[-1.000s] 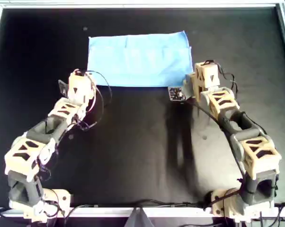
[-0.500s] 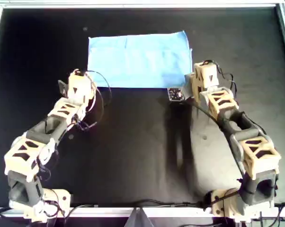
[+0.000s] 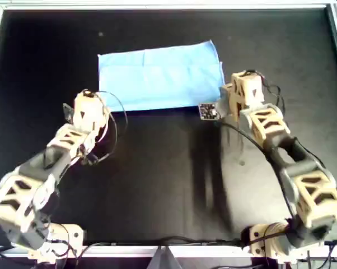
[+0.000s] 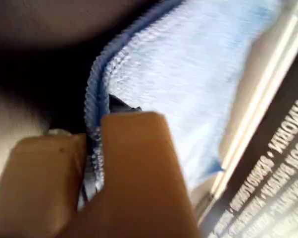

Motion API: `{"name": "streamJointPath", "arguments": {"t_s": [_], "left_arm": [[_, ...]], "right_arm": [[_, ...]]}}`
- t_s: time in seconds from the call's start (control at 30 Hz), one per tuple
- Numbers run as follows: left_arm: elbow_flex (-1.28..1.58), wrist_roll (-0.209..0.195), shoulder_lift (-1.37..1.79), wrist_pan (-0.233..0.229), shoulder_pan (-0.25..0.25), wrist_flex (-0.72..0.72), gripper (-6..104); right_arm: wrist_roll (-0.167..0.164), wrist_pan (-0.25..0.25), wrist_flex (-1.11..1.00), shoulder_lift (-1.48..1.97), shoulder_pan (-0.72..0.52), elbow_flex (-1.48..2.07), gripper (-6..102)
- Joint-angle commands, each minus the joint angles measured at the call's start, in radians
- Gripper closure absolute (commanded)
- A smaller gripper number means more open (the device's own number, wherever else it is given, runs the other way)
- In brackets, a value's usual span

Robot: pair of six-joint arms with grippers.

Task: Fold a cloth

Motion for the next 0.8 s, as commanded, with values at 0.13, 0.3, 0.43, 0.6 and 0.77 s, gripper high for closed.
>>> {"name": "streamJointPath", "arguments": {"t_s": [0.13,0.3,0.43,0.6,0.77], "left_arm": [[0.086,0.008,0.186,-0.009,-0.025,-0.012,98],[0.150,0.008,0.225,-0.009,-0.032,-0.012,98],[0.216,0.008,0.261,-0.009,-0.064,-0.011,98],[0.314,0.008,0.310,-0.009,-0.126,-0.011,98],[0.388,0.008,0.354,-0.011,-0.132,-0.011,98]], "right_arm": [[0.006,0.002,-0.012,0.279,-0.006,0.198,96],[0.006,0.002,-0.012,0.390,-0.006,0.331,96],[0.006,0.002,-0.012,0.463,-0.006,0.416,96],[0.006,0.002,-0.011,0.541,-0.006,0.511,96],[0.006,0.002,-0.011,0.609,0.000,0.604,96]]}}
